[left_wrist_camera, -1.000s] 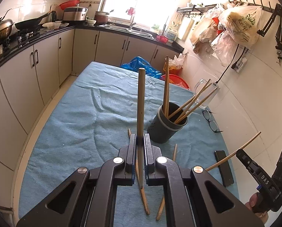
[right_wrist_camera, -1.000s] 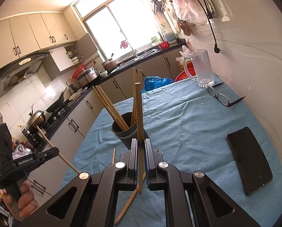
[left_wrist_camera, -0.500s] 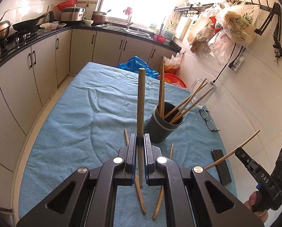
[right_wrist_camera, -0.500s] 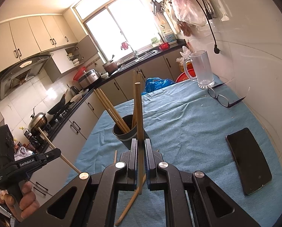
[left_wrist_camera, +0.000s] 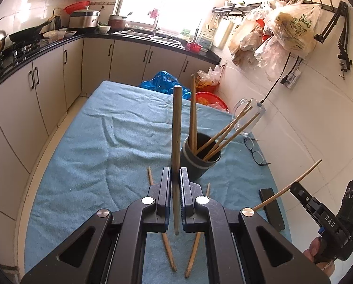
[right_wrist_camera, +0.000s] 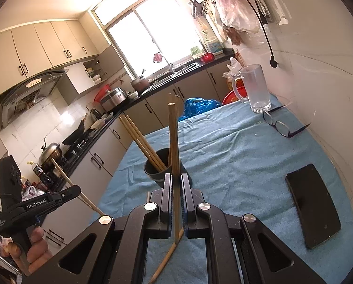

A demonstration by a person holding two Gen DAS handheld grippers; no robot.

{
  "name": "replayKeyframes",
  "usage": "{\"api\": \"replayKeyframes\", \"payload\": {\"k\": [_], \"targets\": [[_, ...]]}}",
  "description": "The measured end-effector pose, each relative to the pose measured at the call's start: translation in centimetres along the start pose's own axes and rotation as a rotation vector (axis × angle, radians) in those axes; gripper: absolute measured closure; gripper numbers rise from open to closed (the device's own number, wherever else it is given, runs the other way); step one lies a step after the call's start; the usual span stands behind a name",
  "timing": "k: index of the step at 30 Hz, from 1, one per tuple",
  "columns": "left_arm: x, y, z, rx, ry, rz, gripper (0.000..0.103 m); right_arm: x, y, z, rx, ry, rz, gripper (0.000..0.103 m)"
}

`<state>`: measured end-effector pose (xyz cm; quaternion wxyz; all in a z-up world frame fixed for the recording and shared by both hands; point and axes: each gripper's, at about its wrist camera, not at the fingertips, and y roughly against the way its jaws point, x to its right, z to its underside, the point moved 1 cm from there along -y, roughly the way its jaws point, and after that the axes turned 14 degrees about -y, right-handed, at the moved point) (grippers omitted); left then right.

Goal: Organize utensils
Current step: 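Lower the left tool's chopstick into the cup while the right tool lowers its own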

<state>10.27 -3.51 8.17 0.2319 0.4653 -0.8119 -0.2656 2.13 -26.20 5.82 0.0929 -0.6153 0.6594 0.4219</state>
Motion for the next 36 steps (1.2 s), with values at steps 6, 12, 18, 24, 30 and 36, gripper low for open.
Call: {"api": "replayKeyframes", "payload": {"k": [6,12,18,24,30,36], "targets": [[0.5,0.6,-2.1,0.030,-0.016,0.006,0.097,-0.8,0.1,-1.4,0.019,-0.003,-0.018,0.096],[0.7,1.4,-4.3,0.069,-0.029,0.003,0.097,-1.9,0.1,-3.4,0.038,-0.004,-0.046,0.096],[0.7,1.5,-6.6,0.094,-0.038,-0.005,0.097,-3.2,-0.3,-5.5,0.068,-0.002,-0.065,0.096],[1.0,1.5,-9.2,0.134,-0.040,-0.007,0.097,-4.5,-1.0,-7.6,0.099,0.009,-0.080,0.096],[1.1,-0.1,-11.3,0.151,-0.029,-0.001,0.097,-5.4,-2.4,-9.6,0.131,0.000,-0.087,0.096],[0.4,-3.2,-12.1,0.137,0.003,0.011,0.097,-5.5,-4.7,-10.9,0.147,-0.011,-0.072,0.096]]}}
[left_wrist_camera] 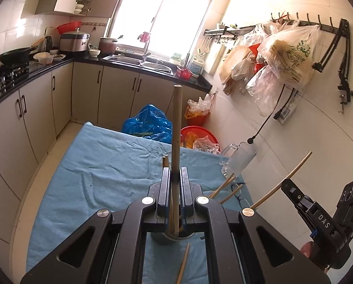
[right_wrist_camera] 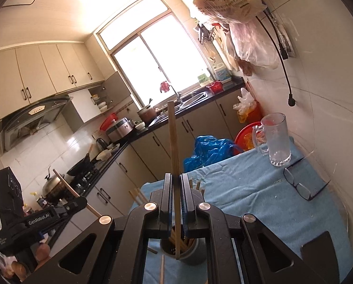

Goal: Organize utensils
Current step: 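Lower the left tool's chopstick into the cup while the right tool lowers its own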

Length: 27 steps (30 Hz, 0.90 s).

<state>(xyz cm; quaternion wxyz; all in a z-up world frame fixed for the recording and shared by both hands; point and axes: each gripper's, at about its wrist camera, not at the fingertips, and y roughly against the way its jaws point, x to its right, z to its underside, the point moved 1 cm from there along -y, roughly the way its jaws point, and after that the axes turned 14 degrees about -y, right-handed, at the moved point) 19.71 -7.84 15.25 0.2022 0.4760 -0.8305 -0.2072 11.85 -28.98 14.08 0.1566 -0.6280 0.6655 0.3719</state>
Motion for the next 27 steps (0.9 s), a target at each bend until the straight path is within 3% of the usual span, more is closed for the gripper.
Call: {"api": "replayKeyframes", "payload": {"k": [14,27], "targets": [[-1.4,-5.9,2.5,-0.108,0.029,0.026,0.097,0.7,-5.9,2.7,-0.076,0.043,0.062,0.096],[-1.8,-7.0,3.6,-0.139,0.033,0.026,0.097,1.5,-7.5,5.0,-0.135,0.074,0.099,0.094]]}}
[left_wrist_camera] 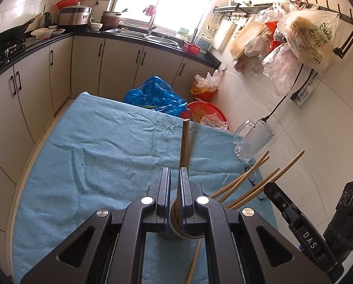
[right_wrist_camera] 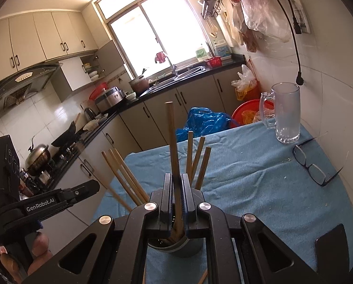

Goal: Organize utensils
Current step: 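Lower the left tool's chopstick into the cup while the right tool lowers its own, then open the left tool over the cup while the right tool opens too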

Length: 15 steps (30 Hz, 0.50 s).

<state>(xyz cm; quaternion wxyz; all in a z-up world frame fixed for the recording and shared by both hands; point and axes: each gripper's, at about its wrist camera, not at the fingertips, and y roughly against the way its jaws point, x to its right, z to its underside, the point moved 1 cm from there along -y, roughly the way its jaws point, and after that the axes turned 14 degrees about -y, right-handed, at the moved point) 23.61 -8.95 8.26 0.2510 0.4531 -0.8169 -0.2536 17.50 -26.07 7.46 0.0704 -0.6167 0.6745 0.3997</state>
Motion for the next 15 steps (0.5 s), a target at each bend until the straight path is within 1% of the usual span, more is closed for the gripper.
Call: {"api": "replayKeyframes", "payload": {"k": [5,8,10,13,15], "targets": [[-0.1,0.4,0.0,0.003,0.003,0.005,0.096,0.0,0.6,-0.1,0.012,-0.001,-0.001,0.094],[-0.2,0.9,0.3,0.009,0.006,0.005,0.092,0.2,1.6,-0.1,0.027,-0.007,-0.003,0.093],[-0.4,1.5,0.9,0.016,0.011,0.002,0.084,0.5,2.4,0.0,0.035,-0.012,-0.001,0.087],[-0.6,2.1,2.3,0.022,0.001,-0.018,0.078,1.2,3.6,0.7,0.045,-0.023,0.009,0.081],[-0.8,2.4,3.9,0.009,-0.007,-0.035,0.077,2.0,4.2,1.7,0.037,-0.032,0.025,0.073]]}}
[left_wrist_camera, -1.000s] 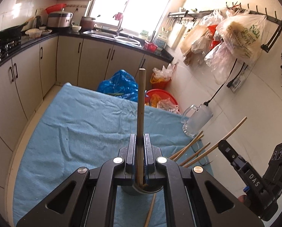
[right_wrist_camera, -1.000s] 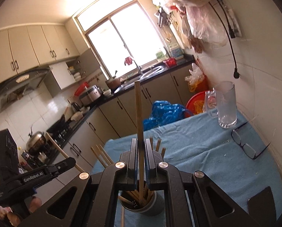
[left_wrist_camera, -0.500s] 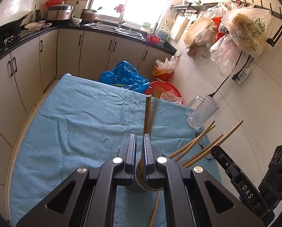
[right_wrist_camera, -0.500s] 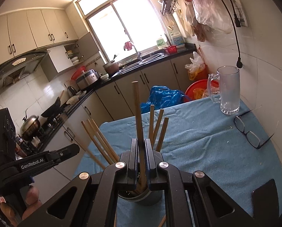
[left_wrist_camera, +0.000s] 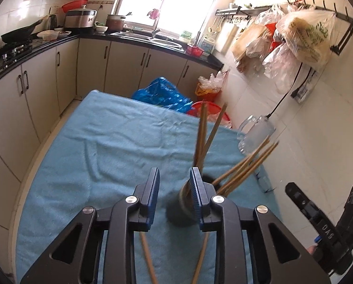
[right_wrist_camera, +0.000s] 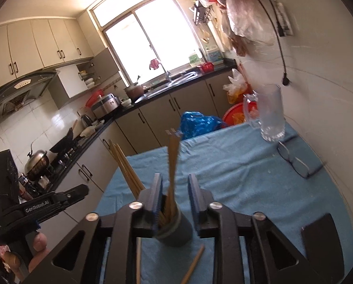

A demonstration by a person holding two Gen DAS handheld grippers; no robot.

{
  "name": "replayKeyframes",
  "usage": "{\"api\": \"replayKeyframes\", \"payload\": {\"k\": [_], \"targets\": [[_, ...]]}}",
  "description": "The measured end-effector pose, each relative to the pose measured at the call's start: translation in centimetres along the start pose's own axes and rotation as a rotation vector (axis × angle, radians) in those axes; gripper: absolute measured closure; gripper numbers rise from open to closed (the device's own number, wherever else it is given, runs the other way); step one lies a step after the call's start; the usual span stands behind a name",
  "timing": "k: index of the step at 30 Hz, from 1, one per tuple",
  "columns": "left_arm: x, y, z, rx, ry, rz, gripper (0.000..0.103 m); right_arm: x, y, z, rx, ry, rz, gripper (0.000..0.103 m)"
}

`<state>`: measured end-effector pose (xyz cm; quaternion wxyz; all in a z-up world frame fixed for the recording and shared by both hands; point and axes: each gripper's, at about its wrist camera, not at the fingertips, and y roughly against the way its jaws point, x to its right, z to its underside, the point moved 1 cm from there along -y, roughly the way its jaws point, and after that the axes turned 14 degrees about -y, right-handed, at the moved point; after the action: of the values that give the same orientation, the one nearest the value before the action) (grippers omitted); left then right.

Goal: Organize utensils
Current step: 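Open the left tool over the cup while the right tool opens too, then move both open tools down to the last chopsticks on the cloth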

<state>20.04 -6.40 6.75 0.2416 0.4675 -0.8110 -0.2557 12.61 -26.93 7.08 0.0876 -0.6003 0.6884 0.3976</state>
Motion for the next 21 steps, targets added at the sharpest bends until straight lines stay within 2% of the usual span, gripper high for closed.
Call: {"api": "replayKeyframes", "payload": {"k": [4,12,15,17,21], "targets": [[-0.6,-0.1,4.0,-0.050,-0.003,-0.016,0.073,2.0,0.1,2.5,-0.067,-0.016,0.030,0.072],[-2.2,-1.8,13.6,-0.168,-0.005,-0.143,0.073,6.9,-2.0,9.2,-0.212,-0.070,0.126,0.072],[-3.2,-2.3,15.7,-0.179,0.024,-0.153,0.073,7.9,-2.5,10.9,-0.255,-0.108,0.128,0.072],[-3.6,-2.6,16.6,-0.179,0.028,-0.182,0.073,8.2,-2.8,11.6,-0.256,-0.108,0.131,0.072],[-3.4,-2.5,17.2,-0.151,0.006,-0.194,0.073,8.4,-3.1,12.7,-0.244,-0.101,0.155,0.072]]}}
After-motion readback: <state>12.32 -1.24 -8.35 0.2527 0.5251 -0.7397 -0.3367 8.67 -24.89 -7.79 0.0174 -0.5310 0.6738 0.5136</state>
